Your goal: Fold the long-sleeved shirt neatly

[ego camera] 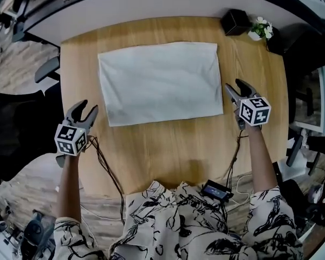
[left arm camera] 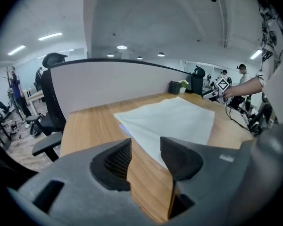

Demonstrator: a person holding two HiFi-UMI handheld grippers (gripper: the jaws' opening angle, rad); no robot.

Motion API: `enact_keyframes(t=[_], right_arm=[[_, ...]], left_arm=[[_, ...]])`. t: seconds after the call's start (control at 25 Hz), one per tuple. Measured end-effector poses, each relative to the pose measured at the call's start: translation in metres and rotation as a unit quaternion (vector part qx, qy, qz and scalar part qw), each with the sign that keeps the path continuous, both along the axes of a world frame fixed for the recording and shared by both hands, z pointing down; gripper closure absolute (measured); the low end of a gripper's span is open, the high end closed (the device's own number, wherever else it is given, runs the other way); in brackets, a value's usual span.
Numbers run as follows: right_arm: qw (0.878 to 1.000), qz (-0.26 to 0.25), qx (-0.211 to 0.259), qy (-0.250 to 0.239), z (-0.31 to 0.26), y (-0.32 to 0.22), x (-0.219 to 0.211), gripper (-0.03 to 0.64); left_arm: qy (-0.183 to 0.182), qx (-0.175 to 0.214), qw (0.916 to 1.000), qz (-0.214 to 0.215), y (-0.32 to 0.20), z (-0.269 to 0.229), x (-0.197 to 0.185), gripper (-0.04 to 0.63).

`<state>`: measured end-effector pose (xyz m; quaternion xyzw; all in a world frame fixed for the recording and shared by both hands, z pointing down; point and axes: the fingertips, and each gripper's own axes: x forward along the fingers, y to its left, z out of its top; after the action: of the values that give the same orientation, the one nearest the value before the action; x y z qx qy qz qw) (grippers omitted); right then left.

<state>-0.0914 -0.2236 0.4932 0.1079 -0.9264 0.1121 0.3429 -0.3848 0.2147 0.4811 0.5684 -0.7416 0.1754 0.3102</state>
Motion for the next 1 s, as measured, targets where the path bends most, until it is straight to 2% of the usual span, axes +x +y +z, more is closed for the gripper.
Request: enact_keyframes(t=[0.12,0.24,0.44,0.6,0.72,0.76,0.84,1.0], right_arm=[[1.0,-0.018,-0.018,0.014,0.012,0.034,0.033,0.367],[0.999,-0.029,-0.039,0.02,0.025,0.059,0.056,0.365],[0.994,-0.073,-0.055,0.052,0.053,0.098,0.072,0.365],[0.994,-0.068,-0.043,0.069,0.063,0.101,0.081,0.369],[0.995,-0.062,-0.033,0.077,0.065,0.1,0.084,0.492],[0.995,-0.059,-0.029,0.081,0.065,0.1,0.084,0.559],[0.995,-0.058,-0.027,0.081,0.064,0.101,0.084,0.579],[0.995,-0.053,-0.022,0.078,0.058,0.097,0.088,0.584]], left_arm=[[0.033,-0.028,0.9988,0.025,0.022,0.021,0.048,0.393],[0.053,-0.041,0.9972,0.034,0.033,0.04,0.076,0.394],[0.064,-0.05,0.9956,0.046,0.035,0.058,0.097,0.396],[0.078,-0.058,0.9937,0.055,0.028,0.072,0.108,0.409],[0.082,-0.071,0.9922,0.06,0.028,0.079,0.112,0.478],[0.083,-0.073,0.9922,0.057,0.029,0.08,0.111,0.507],[0.086,-0.07,0.9927,0.048,0.031,0.079,0.11,0.571],[0.081,-0.065,0.994,0.034,0.035,0.072,0.109,0.583]])
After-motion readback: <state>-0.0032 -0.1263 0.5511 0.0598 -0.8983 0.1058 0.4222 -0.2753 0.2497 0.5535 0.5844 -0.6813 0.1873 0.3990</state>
